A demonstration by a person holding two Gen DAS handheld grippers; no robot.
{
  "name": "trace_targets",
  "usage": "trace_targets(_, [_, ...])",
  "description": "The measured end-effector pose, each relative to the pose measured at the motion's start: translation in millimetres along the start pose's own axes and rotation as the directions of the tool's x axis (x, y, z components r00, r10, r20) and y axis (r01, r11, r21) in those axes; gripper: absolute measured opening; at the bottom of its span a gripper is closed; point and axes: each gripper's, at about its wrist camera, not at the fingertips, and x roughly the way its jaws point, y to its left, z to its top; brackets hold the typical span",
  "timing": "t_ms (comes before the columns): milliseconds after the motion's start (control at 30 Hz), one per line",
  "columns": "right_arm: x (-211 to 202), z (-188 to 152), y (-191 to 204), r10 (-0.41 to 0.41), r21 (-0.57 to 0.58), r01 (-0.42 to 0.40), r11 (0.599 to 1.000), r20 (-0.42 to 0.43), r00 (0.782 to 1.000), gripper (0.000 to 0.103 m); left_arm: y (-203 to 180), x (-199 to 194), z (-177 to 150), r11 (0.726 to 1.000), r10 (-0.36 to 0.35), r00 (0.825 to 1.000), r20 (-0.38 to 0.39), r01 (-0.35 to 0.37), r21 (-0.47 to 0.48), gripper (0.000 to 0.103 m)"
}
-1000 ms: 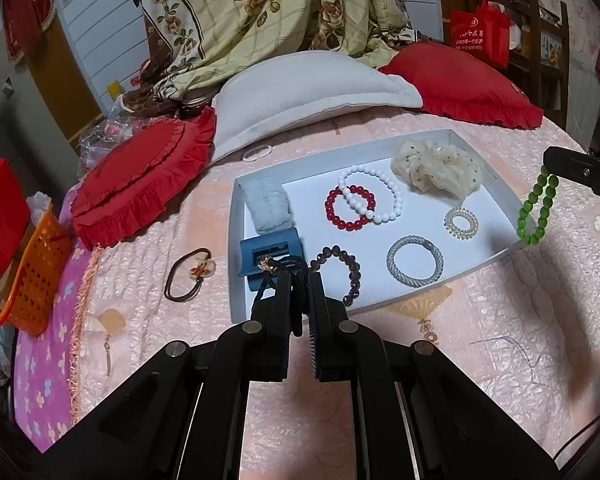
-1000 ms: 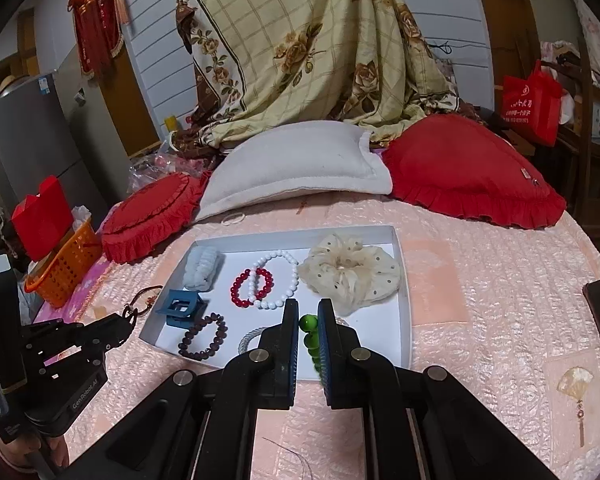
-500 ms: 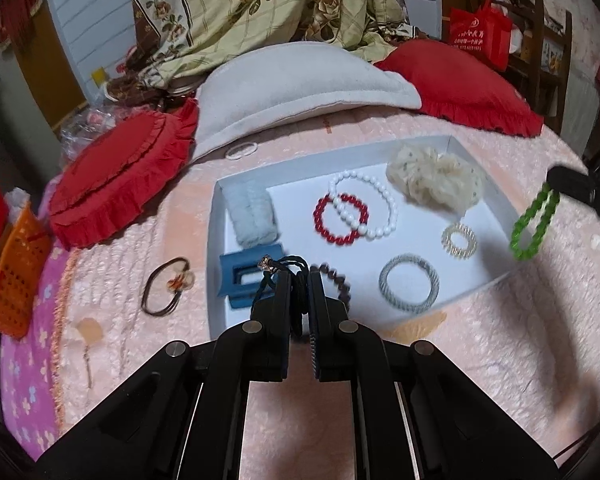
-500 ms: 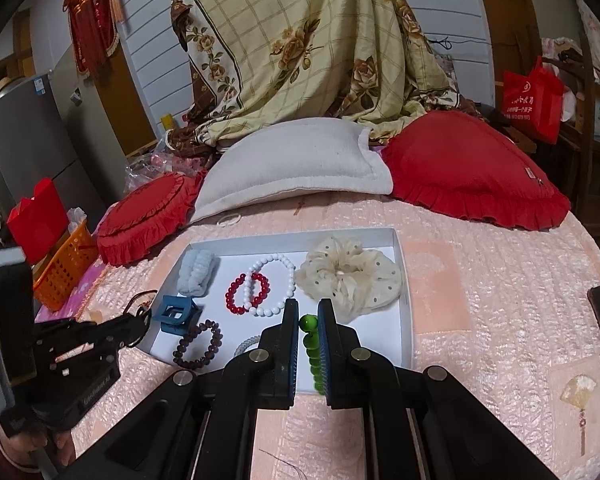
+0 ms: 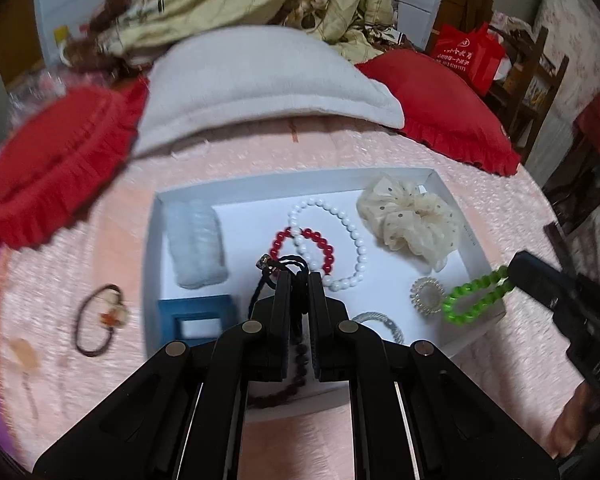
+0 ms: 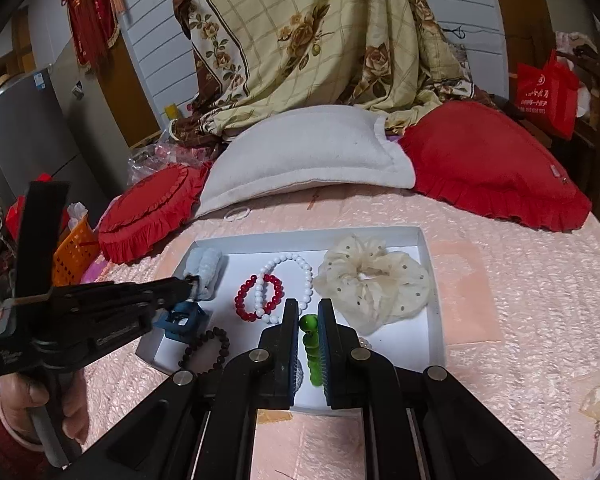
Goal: Organize jewelry
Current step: 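Lower the black cord loop and green bracelet into the box and open both grippers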
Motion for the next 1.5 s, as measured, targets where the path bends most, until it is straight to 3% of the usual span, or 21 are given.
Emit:
trace_targets(167, [15.8, -3.3, -5.6, 0.013, 0.025, -0.012, 1.0, -0.035, 0.999, 0.009, 8.0, 23.8, -0.9, 0.993, -0.096, 0.994, -0.051, 0.092, -0.077, 0.006])
trace_targets(433, [42.1, -15.9, -18.7, 0.019, 0.066, -0.013, 0.998, -0.095, 0.995, 0.009, 5.8, 45.4, -9.3, 0.993, -0.093, 0.991, -0.091, 0.086, -0.083, 0.007])
trace_targets(600, [52.6, -25.1, -27.0, 0.022, 0.085, -0.012, 0.996, -0.117, 0.993, 0.009, 7.0, 52.1, -12.4, 0.986, -0.137, 0.984, -0.109, 0.125, -0.11, 0.009])
trace_targets(667, [54.5, -28.6, -27.8, 0.022, 0.088, -0.01, 0.996, -0.129, 0.991, 0.009, 6.9, 51.2, -14.3, 0.984, -0.147, 0.983, -0.107, 0.134, -0.115, 0.012])
trace_targets(767, [58.8, -33.6, -29.3, 0.039, 0.104, -0.023, 0.994, -0.152, 0.988, 0.009, 6.3, 48.9, -16.9, 0.985, -0.145, 0.985, -0.096, 0.134, -0.113, 0.027])
trace_targets(833, [61.4, -36.7, -30.1, 0.035, 0.108, -0.017, 0.994, -0.163, 0.986, 0.009, 7.1, 46.0, -20.3, 0.986, -0.132, 0.988, -0.078, 0.123, -0.113, 0.041])
trace_targets(967, [66.6, -45.0, -29.6, 0.033, 0.117, -0.012, 0.993, -0.183, 0.983, 0.01, 6.7, 43.2, -26.2, 0.99, -0.108, 0.991, -0.074, 0.1, -0.103, 0.041])
trace_targets(1200, [66.9, -57.3, -21.0, 0.029, 0.092, -0.012, 0.996, -0.186, 0.982, 0.013, 1.7, 27.2, -48.9, 0.997, 0.066, 0.997, -0.029, -0.067, -0.034, 0.041])
trace_targets(1300, [66.3, -57.4, -19.7, 0.041, 0.105, -0.022, 0.994, -0.181, 0.983, 0.02, 3.0, 25.2, -60.4, 0.995, 0.099, 0.995, -0.026, -0.099, -0.032, 0.041])
trace_targets(1500, [65.5, -59.0, -16.5, 0.037, 0.093, -0.021, 0.995, -0.182, 0.983, 0.022, 0.9, 23.1, -78.9, 0.99, 0.128, 0.991, -0.03, -0.13, -0.055, 0.041])
